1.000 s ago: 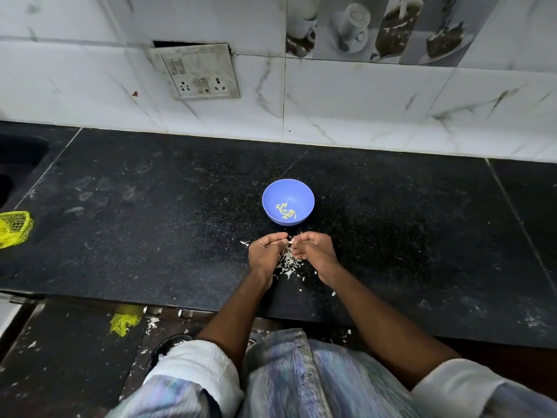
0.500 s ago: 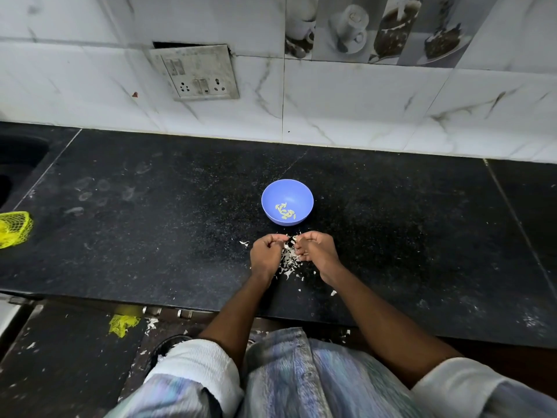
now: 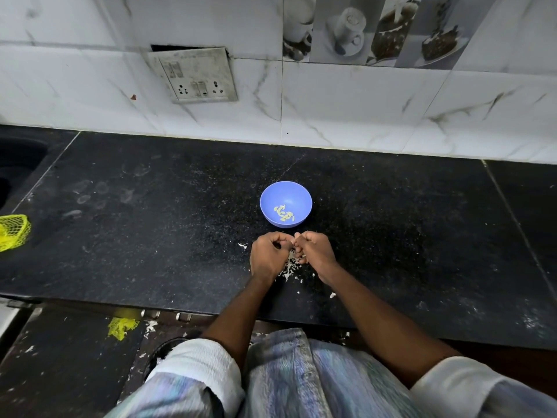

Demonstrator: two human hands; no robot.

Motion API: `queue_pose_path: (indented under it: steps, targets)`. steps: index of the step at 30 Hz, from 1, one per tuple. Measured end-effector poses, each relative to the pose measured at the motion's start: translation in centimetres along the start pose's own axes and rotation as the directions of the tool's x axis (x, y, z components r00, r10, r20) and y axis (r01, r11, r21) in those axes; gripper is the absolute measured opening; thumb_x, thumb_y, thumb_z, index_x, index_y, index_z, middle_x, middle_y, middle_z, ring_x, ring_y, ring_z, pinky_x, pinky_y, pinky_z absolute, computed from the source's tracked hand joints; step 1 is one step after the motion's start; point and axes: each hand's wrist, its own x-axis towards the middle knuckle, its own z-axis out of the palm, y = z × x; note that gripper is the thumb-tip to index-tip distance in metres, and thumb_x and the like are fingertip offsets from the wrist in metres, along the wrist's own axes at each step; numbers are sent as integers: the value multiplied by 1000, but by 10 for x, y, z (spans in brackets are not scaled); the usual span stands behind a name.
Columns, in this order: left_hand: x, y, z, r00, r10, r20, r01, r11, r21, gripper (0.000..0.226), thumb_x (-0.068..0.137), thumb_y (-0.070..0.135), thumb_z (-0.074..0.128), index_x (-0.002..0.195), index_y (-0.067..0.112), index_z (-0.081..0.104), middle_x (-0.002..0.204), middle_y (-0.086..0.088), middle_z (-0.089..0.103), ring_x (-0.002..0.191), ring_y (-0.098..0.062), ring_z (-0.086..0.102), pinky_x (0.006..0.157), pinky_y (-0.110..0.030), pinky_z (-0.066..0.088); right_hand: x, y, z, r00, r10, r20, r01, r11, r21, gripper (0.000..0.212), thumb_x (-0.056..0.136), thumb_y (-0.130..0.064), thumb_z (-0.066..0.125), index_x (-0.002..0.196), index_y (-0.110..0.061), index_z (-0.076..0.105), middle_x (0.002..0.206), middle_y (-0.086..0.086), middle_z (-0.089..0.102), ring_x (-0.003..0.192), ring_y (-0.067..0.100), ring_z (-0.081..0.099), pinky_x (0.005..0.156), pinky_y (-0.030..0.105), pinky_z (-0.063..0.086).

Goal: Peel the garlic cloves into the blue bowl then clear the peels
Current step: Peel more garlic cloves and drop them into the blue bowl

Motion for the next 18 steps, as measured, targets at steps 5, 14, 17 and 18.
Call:
queue_pose_path:
  steps: [5, 14, 17, 18]
  targets:
    - [3, -1, 1, 998, -64, -8, 64, 998, -21, 19, 90, 19, 72, 75, 31, 69, 73, 10, 71, 72, -7, 66, 75, -37, 57, 2, 1, -1, 990, -82, -115, 60, 981, -185, 48, 100, -39, 59, 64, -8, 61, 53, 3, 62, 48, 15, 60, 50, 30, 48]
    - [9, -12, 3, 990, -141, -2, 141, 988, -59, 28, 97, 21, 65, 73, 18, 50, 66, 8, 54, 66, -16, 48, 73, -44, 49, 8, 7, -7, 955, -289, -65, 243, 891, -384, 11, 79, -16, 80, 85, -21, 73, 72, -8, 71, 68, 6, 66, 73, 35, 59]
    - [10, -10, 5, 988, -154, 27, 154, 988, -3, 25, 97, 20, 62, 75, 21, 51, 71, 5, 60, 70, -18, 53, 75, -43, 49, 5, 1, -4, 955, -296, -9, 276, 901, -335, 18, 79, -10, 80, 95, -18, 77, 79, -8, 74, 71, 4, 66, 76, 32, 59]
    - [10, -10, 5, 987, -156, 37, 156, 988, 5, 25, 97, 19, 62, 75, 22, 52, 73, 5, 61, 72, -19, 53, 76, -42, 49, 6, 1, -3, 954, -300, 19, 289, 900, -326, 18, 82, -9, 78, 97, -17, 79, 80, -8, 74, 73, 5, 67, 77, 33, 60]
